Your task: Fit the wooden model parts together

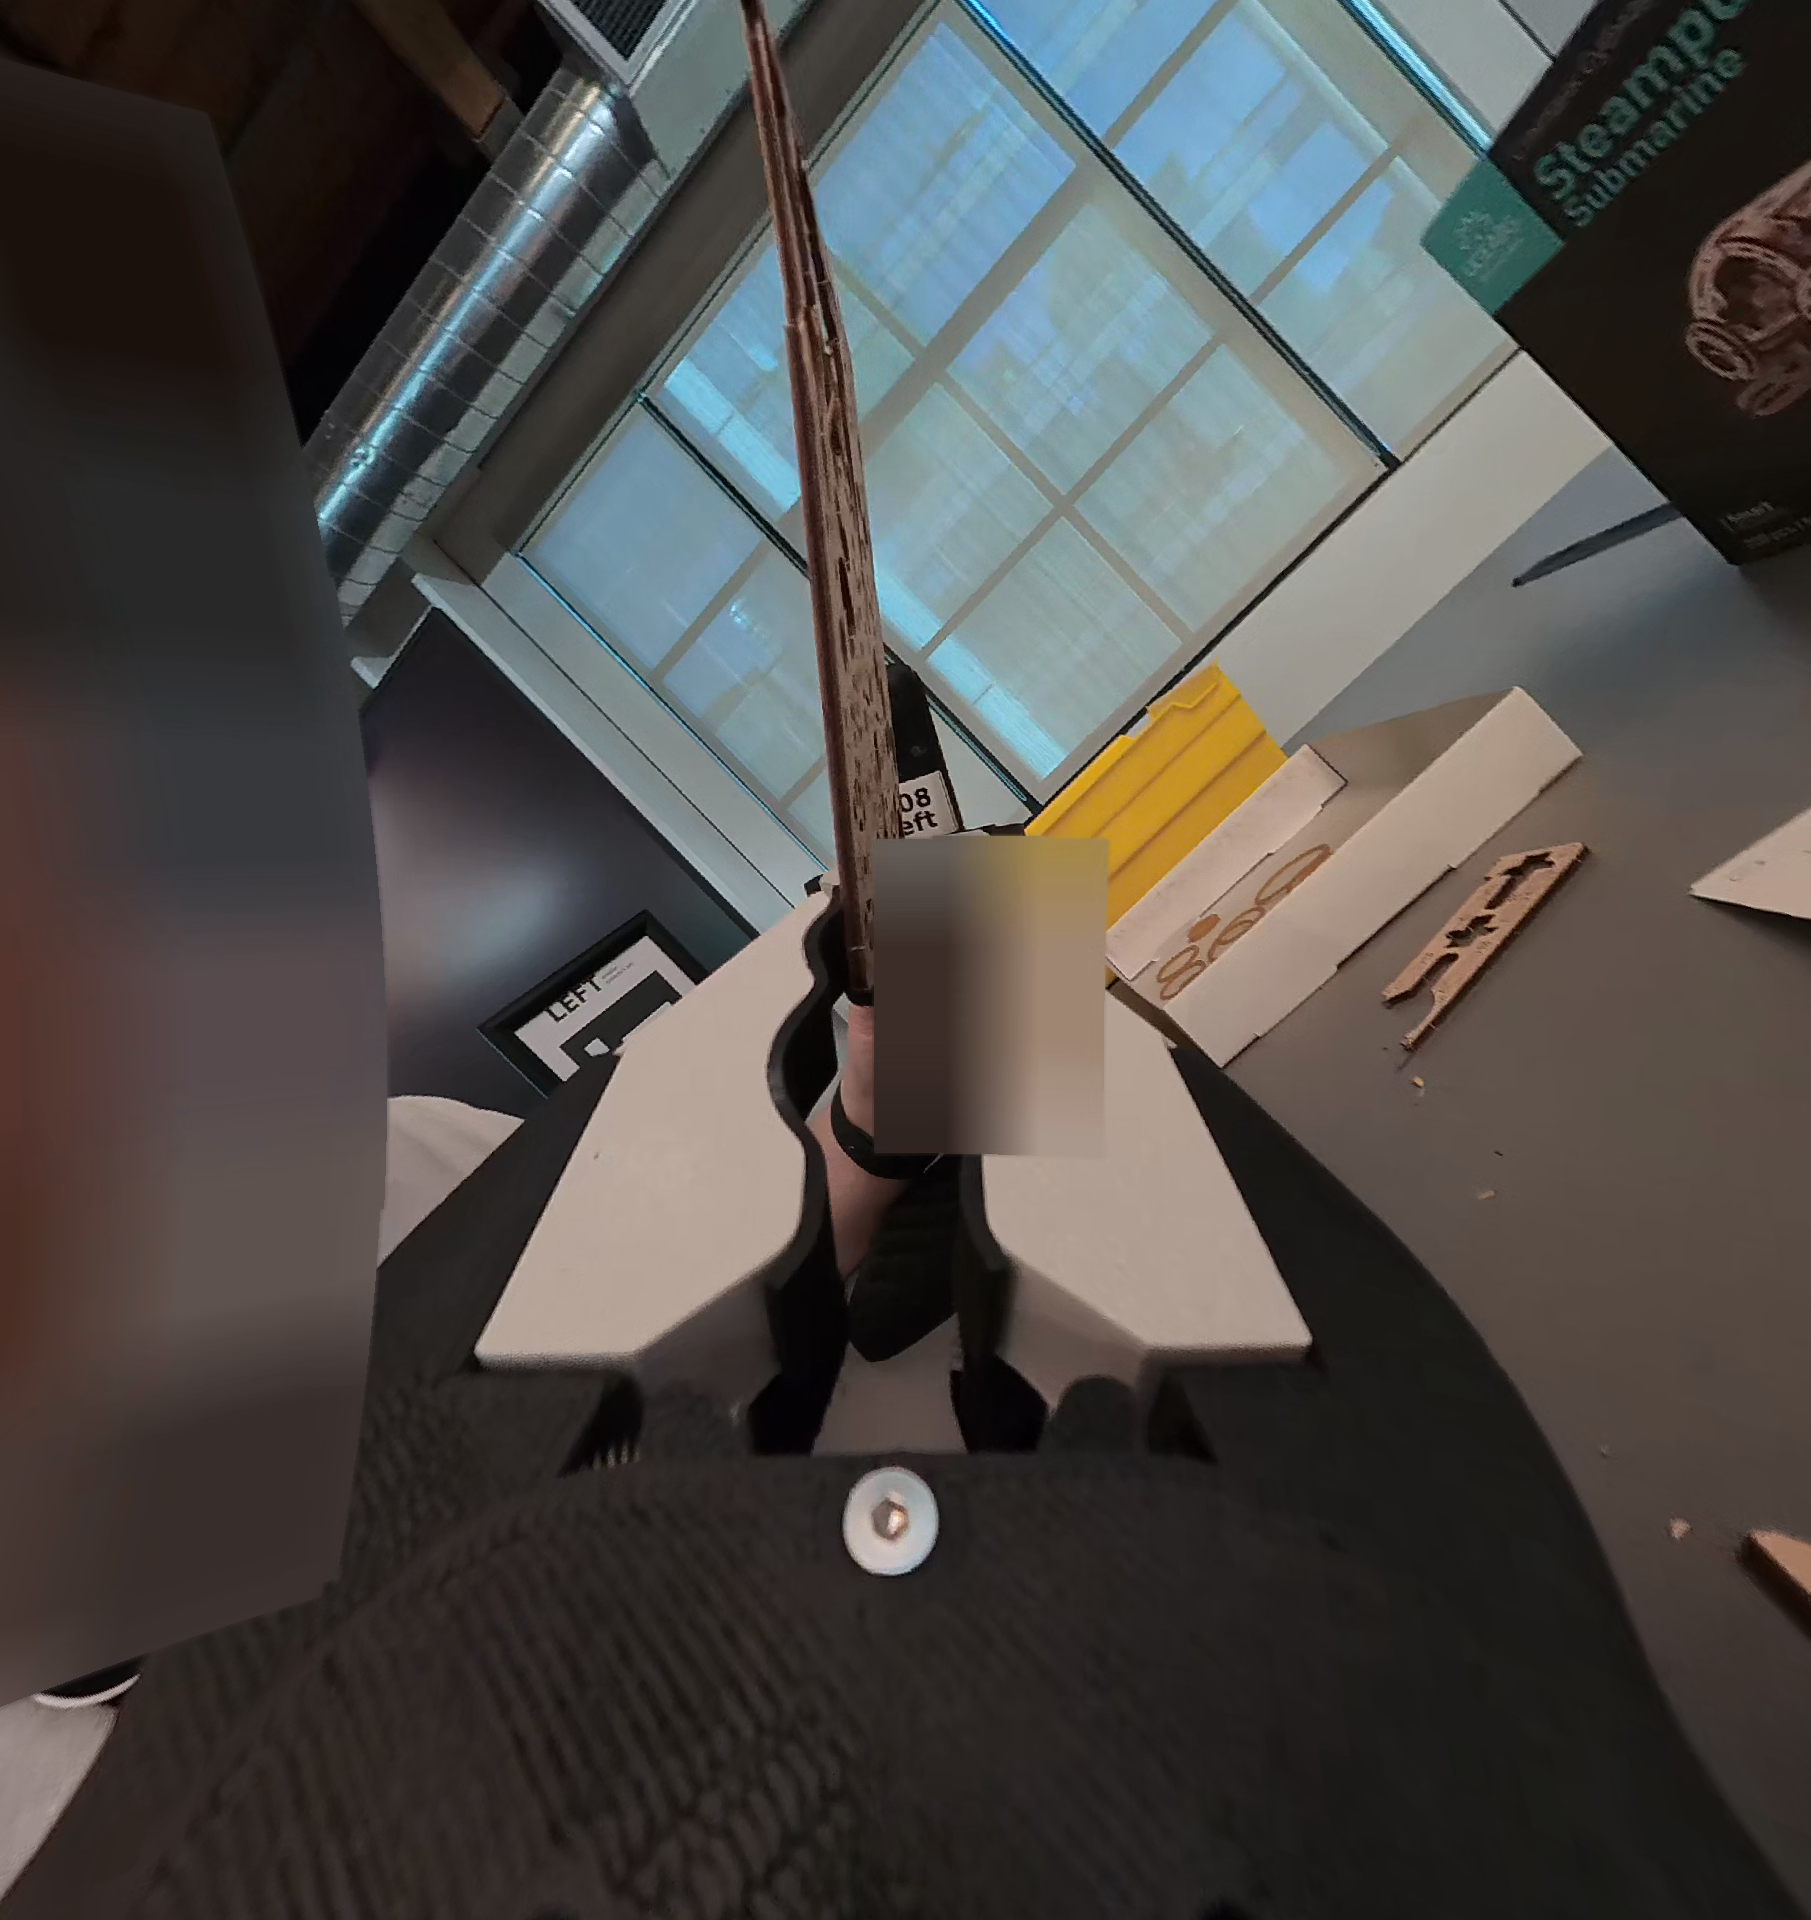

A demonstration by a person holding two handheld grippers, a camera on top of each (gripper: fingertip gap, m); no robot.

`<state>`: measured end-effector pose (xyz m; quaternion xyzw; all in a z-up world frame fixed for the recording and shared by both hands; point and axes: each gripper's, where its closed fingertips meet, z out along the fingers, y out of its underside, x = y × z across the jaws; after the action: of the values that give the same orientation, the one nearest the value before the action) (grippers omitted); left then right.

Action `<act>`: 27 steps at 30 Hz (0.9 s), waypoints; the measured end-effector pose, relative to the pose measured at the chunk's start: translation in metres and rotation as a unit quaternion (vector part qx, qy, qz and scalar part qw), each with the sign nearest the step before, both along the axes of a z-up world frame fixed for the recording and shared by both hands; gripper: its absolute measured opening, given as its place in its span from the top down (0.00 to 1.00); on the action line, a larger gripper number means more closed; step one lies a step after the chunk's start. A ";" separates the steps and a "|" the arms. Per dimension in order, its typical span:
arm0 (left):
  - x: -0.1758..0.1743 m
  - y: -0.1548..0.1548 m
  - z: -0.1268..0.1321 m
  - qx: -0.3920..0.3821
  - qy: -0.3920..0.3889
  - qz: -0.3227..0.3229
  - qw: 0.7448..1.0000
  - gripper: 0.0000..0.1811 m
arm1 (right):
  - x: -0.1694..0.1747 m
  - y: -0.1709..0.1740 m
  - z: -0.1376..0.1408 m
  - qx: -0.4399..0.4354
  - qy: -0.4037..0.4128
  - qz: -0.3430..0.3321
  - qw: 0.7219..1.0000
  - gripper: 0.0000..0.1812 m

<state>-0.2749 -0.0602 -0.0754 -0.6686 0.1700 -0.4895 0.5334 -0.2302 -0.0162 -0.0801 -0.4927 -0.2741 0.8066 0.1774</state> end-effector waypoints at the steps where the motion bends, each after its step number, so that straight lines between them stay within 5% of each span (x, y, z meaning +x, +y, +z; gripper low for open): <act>1: 0.000 -0.001 0.001 0.003 0.000 -0.001 1.000 0.99 | 0.000 -0.001 0.001 0.002 0.003 0.001 1.000 0.92; 19: 0.007 -0.002 -0.004 -0.003 0.008 -0.015 1.000 0.99 | 0.002 -0.005 0.004 0.015 0.012 0.006 1.000 0.98; 27: 0.005 -0.003 0.003 -0.040 -0.071 -0.053 0.995 0.90 | 0.000 0.000 -0.004 -0.025 -0.014 0.032 0.999 0.99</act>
<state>-0.2702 -0.0633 -0.0726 -0.6432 0.1472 -0.5694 0.4902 -0.2302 -0.0165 -0.0837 -0.4993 -0.2719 0.8114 0.1355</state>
